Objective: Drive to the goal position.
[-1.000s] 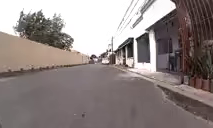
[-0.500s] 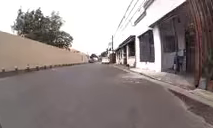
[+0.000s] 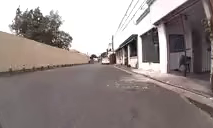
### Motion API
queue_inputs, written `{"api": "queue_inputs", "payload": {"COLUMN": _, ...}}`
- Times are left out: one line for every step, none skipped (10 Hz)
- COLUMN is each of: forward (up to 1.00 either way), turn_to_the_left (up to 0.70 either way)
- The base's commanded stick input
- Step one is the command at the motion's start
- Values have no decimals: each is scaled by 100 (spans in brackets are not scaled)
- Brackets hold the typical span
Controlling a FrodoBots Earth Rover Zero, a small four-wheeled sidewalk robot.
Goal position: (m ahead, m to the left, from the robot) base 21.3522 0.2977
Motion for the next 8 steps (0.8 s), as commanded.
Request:
{"api": "queue_inputs", "payload": {"forward": 100, "turn_to_the_left": 0}}
{"api": "queue_inputs", "payload": {"forward": 100, "turn_to_the_left": 0}}
{"api": "queue_inputs", "payload": {"forward": 100, "turn_to_the_left": 0}}
{"api": "queue_inputs", "payload": {"forward": 100, "turn_to_the_left": 0}}
{"api": "queue_inputs", "payload": {"forward": 100, "turn_to_the_left": 0}}
{"api": "queue_inputs", "payload": {"forward": 100, "turn_to_the_left": 0}}
{"api": "queue_inputs", "payload": {"forward": 100, "turn_to_the_left": 0}}
{"api": "queue_inputs", "payload": {"forward": 100, "turn_to_the_left": 0}}
